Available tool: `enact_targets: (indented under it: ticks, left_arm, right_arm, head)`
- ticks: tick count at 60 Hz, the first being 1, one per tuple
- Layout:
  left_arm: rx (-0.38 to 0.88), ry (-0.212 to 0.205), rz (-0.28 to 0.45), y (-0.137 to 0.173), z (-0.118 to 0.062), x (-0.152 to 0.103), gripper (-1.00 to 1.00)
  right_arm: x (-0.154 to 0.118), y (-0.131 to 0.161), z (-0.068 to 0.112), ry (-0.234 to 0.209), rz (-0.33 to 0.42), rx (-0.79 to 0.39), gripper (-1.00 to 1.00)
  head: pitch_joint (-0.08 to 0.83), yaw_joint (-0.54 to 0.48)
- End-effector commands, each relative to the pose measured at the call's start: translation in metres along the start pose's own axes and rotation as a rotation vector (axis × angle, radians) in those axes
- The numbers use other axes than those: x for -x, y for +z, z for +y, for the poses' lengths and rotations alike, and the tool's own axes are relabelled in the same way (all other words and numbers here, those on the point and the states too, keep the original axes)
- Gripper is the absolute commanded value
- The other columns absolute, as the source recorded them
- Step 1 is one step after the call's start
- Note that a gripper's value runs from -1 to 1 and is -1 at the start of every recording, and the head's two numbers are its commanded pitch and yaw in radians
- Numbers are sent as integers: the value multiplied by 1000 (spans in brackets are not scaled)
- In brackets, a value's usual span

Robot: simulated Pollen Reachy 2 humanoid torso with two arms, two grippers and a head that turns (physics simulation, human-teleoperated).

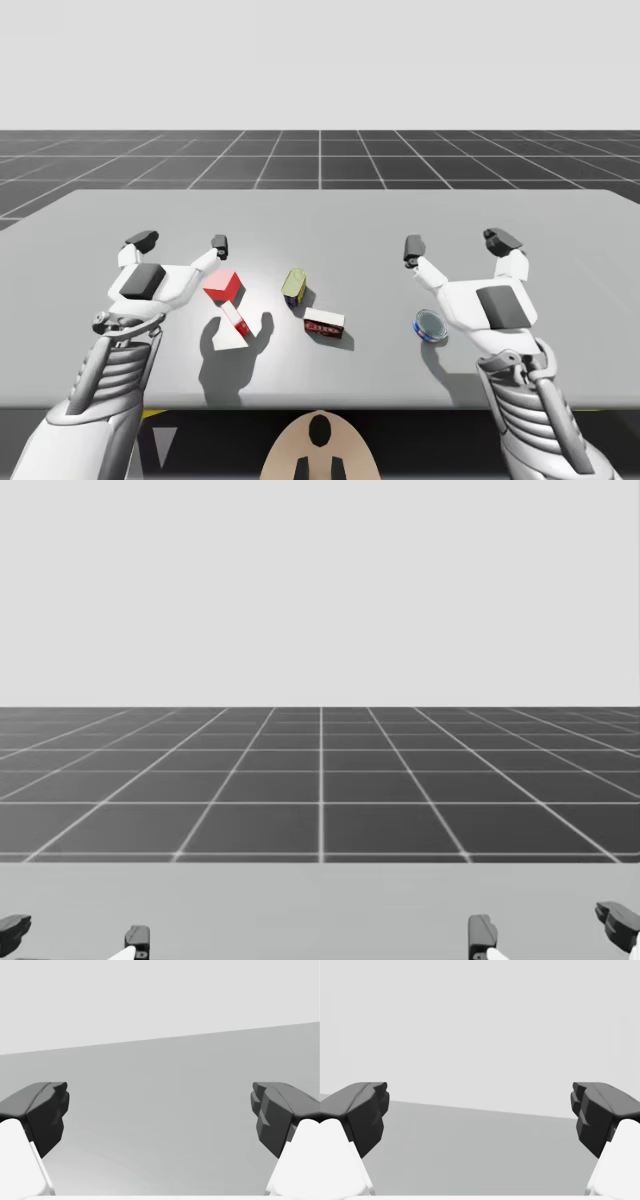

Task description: Find the red cube and pick it up.

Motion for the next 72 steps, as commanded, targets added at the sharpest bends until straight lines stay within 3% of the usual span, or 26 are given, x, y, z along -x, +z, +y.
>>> enact_targets:
  ticks: [1, 11, 39, 57, 72]
  left_arm:
    - [0, -3, 0, 0, 0, 0, -1000]
    - [-1, -3, 0, 0, 1, 0, -1000]
    - [-5, -8, 3, 0, 2, 0, -1000]
    - [-7, -13, 8, -1, 2, 0, -1000]
    - [-4, -13, 9, -2, 2, 1, -1000]
  right_arm:
    - [2, 3, 5, 7, -12, 48, -1000]
    - [1, 0, 2, -3, 4, 22, -1000]
    - [1, 0, 2, 16, 8, 30, -1000]
    - [2, 1, 5, 38, 11, 5, -1000]
    - [3, 1, 9, 48, 13, -5, -1000]
  head:
    - [3, 3]
    - [51, 3]
    - [411, 15]
    - [568, 210]
    - [612, 349]
